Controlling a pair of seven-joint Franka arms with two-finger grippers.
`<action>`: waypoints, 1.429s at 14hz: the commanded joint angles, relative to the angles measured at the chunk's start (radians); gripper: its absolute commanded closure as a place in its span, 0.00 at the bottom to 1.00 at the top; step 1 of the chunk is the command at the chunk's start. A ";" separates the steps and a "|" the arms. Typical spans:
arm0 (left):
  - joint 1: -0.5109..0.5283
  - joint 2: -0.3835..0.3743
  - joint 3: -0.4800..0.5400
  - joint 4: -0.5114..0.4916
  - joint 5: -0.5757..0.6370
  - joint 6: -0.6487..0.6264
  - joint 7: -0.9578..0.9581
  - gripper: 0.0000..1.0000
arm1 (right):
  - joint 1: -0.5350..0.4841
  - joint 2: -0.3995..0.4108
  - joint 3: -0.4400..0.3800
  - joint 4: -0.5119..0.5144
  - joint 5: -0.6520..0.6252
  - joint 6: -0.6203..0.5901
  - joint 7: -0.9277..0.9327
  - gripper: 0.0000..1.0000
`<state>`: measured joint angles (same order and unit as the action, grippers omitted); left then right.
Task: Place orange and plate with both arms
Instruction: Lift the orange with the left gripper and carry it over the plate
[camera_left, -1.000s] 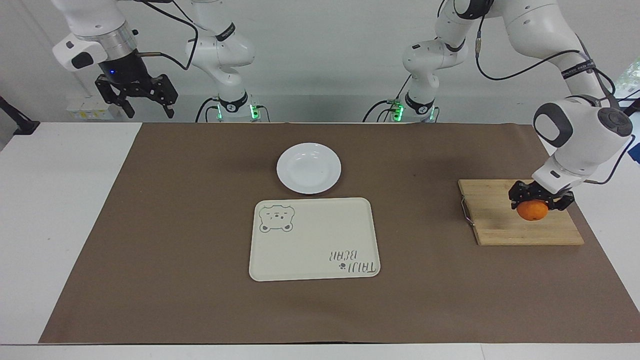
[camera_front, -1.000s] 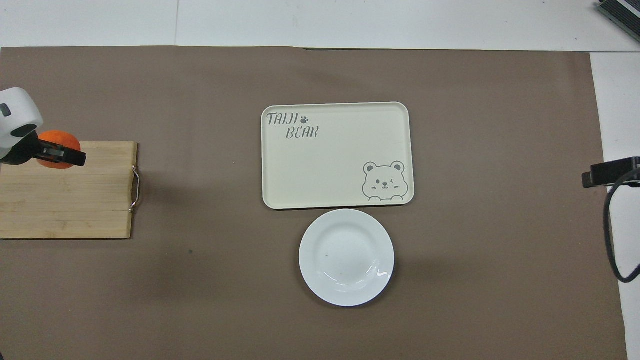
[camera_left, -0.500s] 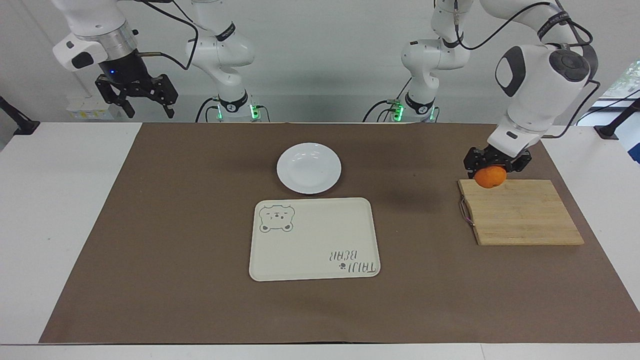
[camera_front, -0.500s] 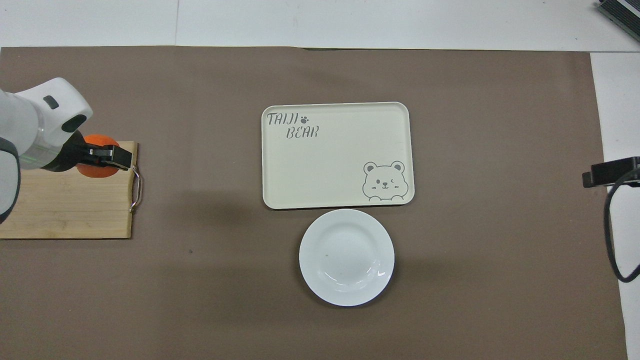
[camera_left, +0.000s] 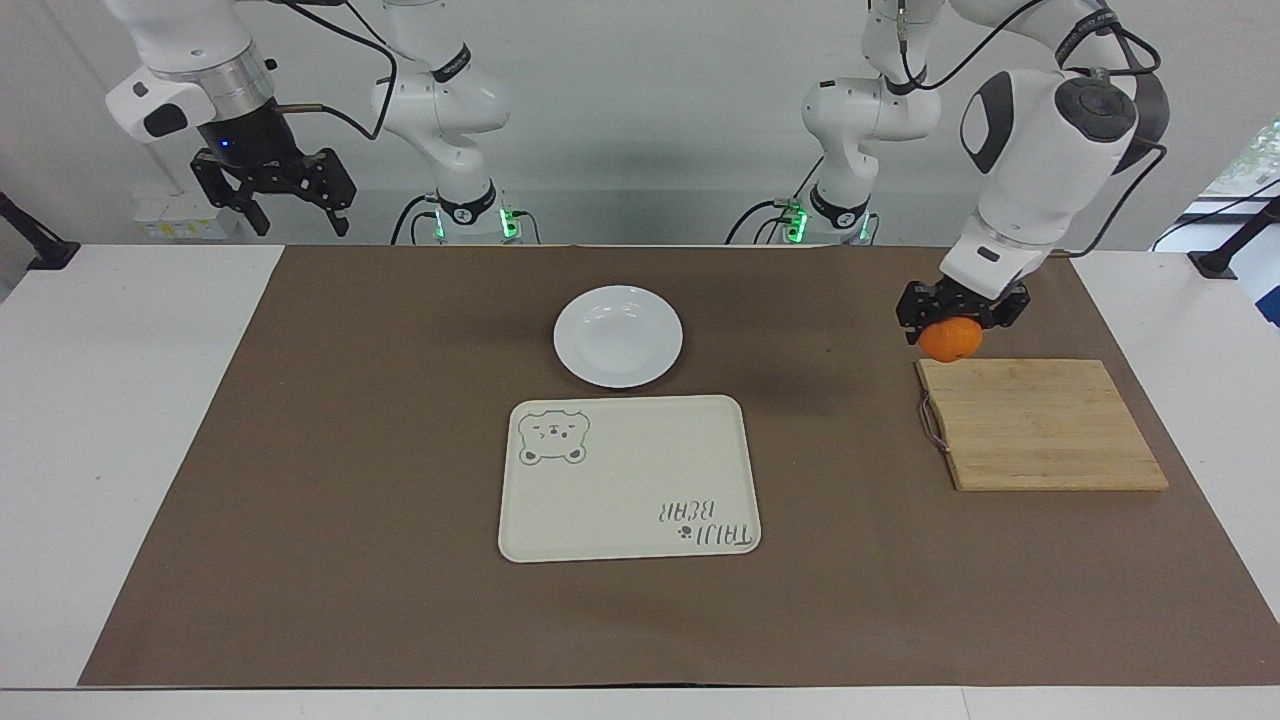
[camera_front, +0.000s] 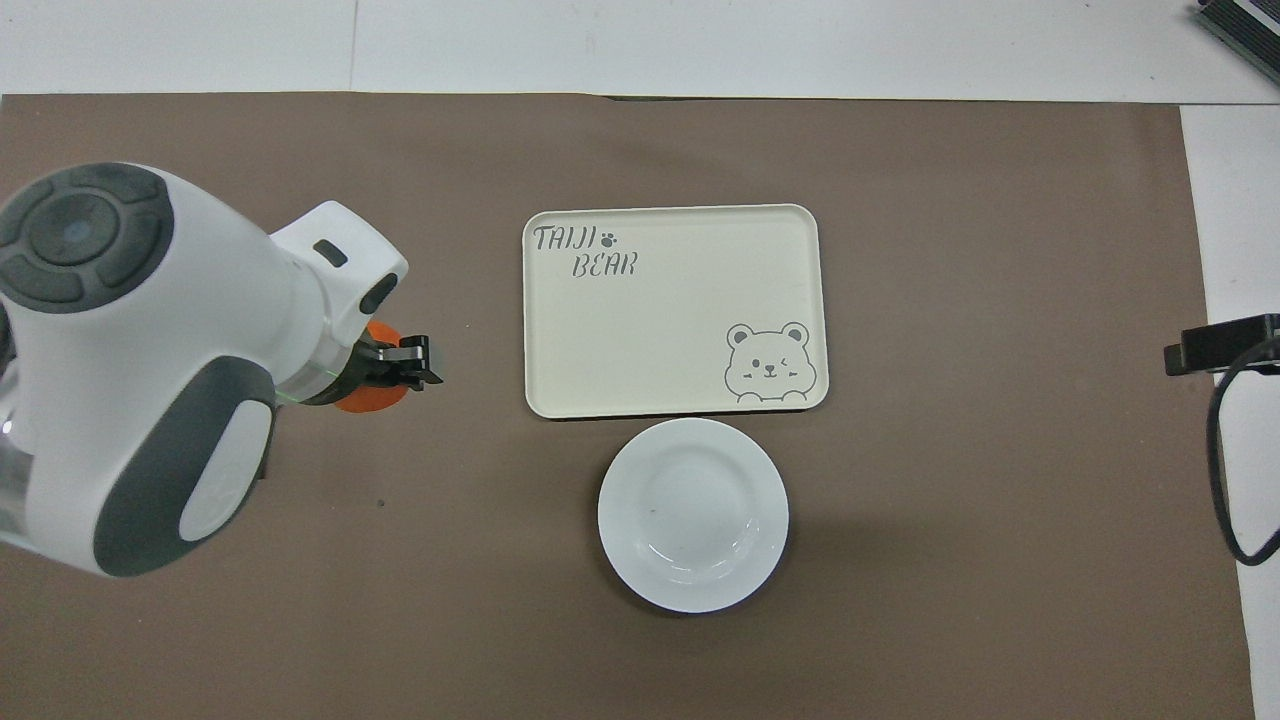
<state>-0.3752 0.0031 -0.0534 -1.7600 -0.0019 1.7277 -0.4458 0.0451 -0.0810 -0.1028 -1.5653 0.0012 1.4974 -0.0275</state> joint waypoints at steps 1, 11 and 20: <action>-0.072 -0.026 -0.014 0.001 0.008 -0.020 -0.124 1.00 | -0.007 -0.013 0.008 -0.007 -0.010 -0.006 0.006 0.00; -0.343 0.118 -0.029 -0.032 0.013 0.167 -0.441 1.00 | -0.007 -0.013 0.008 -0.007 -0.010 -0.005 0.006 0.00; -0.418 0.193 -0.033 -0.170 0.011 0.446 -0.507 1.00 | -0.007 -0.014 0.008 -0.007 -0.010 -0.006 0.006 0.00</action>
<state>-0.7718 0.2183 -0.0994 -1.8687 -0.0021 2.1028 -0.9318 0.0451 -0.0811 -0.1028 -1.5653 0.0012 1.4974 -0.0275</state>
